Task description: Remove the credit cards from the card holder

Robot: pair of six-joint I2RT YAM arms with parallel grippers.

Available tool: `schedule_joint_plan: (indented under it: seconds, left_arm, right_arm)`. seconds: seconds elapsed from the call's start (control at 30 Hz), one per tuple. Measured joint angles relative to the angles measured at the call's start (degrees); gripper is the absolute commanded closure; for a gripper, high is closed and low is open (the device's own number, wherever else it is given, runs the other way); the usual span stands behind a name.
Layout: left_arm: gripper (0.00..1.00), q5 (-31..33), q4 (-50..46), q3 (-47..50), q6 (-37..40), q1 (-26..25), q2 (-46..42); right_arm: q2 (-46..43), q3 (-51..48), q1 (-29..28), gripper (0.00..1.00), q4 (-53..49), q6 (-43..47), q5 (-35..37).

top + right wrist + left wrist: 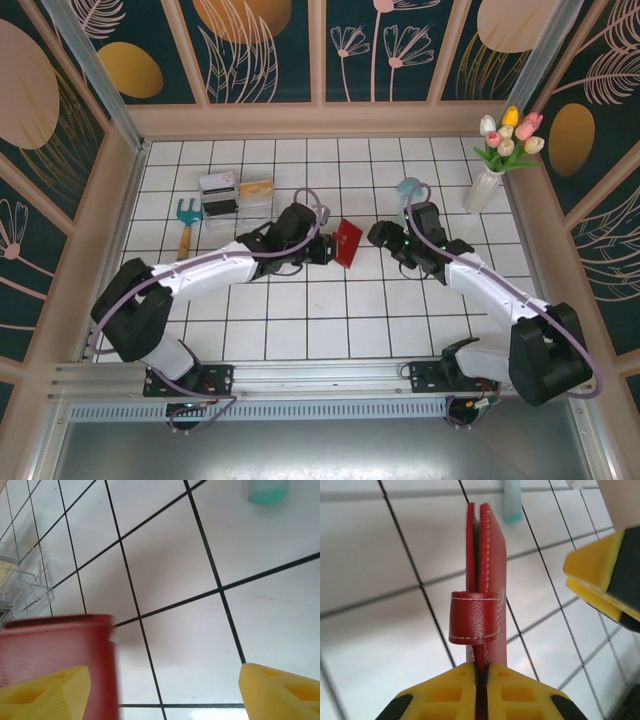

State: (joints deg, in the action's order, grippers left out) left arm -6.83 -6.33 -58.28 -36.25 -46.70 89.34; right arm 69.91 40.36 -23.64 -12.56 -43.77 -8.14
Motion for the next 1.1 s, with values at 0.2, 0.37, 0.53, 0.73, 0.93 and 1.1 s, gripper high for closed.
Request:
schedule_joint_plan:
  seconds: [0.2,0.37,0.53,0.73,0.93,1.1]
  left_arm:
    - [0.88,16.44,-14.80,-6.43,5.84,-0.04,-1.27]
    - [0.89,29.31,-24.83,-8.85,7.61,-0.04,1.38]
    - [0.90,37.35,-31.04,-9.77,7.76,-0.04,7.26]
    - [0.87,36.87,-30.88,-9.77,7.72,-0.07,11.93]
    - [0.76,33.81,-27.96,-9.79,7.26,-0.35,13.40]
    - [0.52,30.34,-27.52,-9.70,6.36,-0.35,14.14]
  right_arm:
    - [0.11,0.00,0.09,0.14,0.00,-0.02,0.94]
    - [0.66,0.00,0.09,0.13,-0.09,-0.04,1.31]
    - [0.66,-0.02,0.70,0.14,-0.15,-0.09,2.25]
    - [0.68,-0.46,1.40,0.14,-0.44,-0.28,2.73]
    - [2.01,-0.83,1.92,0.14,-0.44,-1.38,2.08]
    - [3.17,-0.90,1.92,0.14,-0.26,-1.77,1.64]
